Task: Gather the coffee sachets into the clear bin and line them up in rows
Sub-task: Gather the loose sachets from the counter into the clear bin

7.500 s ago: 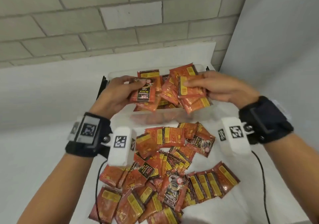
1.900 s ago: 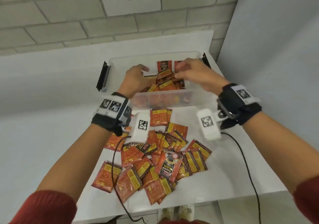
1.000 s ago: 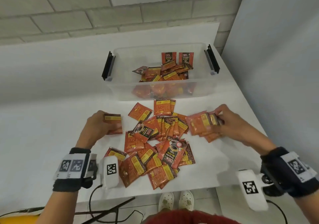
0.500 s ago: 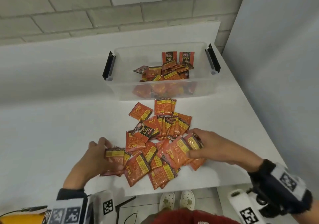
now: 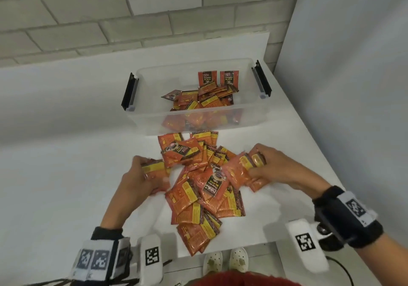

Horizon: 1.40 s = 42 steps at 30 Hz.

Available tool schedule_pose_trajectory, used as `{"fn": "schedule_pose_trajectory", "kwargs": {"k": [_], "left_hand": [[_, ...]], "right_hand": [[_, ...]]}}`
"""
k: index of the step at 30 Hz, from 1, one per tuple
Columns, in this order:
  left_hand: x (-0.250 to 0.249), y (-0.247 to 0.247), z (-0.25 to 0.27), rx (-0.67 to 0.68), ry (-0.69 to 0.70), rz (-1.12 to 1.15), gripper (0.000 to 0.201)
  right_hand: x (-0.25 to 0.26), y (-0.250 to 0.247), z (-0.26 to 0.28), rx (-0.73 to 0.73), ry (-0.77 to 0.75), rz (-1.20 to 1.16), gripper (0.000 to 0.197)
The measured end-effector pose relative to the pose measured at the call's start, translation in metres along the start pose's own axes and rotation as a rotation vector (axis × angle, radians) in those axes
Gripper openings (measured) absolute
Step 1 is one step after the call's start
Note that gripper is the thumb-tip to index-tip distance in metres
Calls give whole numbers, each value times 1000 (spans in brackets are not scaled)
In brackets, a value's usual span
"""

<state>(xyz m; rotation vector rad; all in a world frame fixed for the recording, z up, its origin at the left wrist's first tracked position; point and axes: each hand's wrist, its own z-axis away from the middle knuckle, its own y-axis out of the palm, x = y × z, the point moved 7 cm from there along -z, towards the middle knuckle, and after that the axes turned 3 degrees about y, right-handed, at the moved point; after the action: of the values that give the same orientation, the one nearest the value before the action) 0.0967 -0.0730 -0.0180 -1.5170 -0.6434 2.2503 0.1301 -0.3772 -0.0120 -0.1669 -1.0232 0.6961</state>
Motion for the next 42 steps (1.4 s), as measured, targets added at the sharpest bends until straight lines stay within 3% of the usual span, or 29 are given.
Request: {"fn": "schedule_pose_trajectory", "kwargs": {"k": [3,5,8,10,12,18,24,27,31,35,37,39,42], "left_hand": [[-18,-15,-7,-57,67,132,47],[-35,-9,-14,33,114,176,38],[-46,25,-30,226,159,17,36],[-41,43,-43,223,193,-256,45],[-39,49,-49,172,199,-357,50],[-46,47,-50,184,181,-55,40],[-56,24,-47,190,140,206,42],[-54,4,-53,118,92,304,54],[-41,3,-73,71,24,282,50],[-34,18,-90,-80,29,86,49],[-37,23,-91,-127,55,50,48],[-38,28,-92,-127,48,78,45],[-36,33,-92,-50,-78,206,41]], "right_hand": [[15,-11,4,4,-28,-213,24],[28,0,1,71,-45,-224,32],[36,26,-18,94,-47,155,69],[39,39,-28,72,-55,301,77],[43,45,-33,51,-72,311,70],[37,33,-41,10,-10,208,58],[28,-1,-37,-23,4,75,10],[30,-23,-34,-60,8,-13,7],[54,-27,-28,0,-36,-123,6],[76,16,-37,188,-74,33,8],[75,40,-50,188,-84,183,15],[72,52,-60,127,-81,299,26],[68,54,-67,139,-52,237,31]]}}
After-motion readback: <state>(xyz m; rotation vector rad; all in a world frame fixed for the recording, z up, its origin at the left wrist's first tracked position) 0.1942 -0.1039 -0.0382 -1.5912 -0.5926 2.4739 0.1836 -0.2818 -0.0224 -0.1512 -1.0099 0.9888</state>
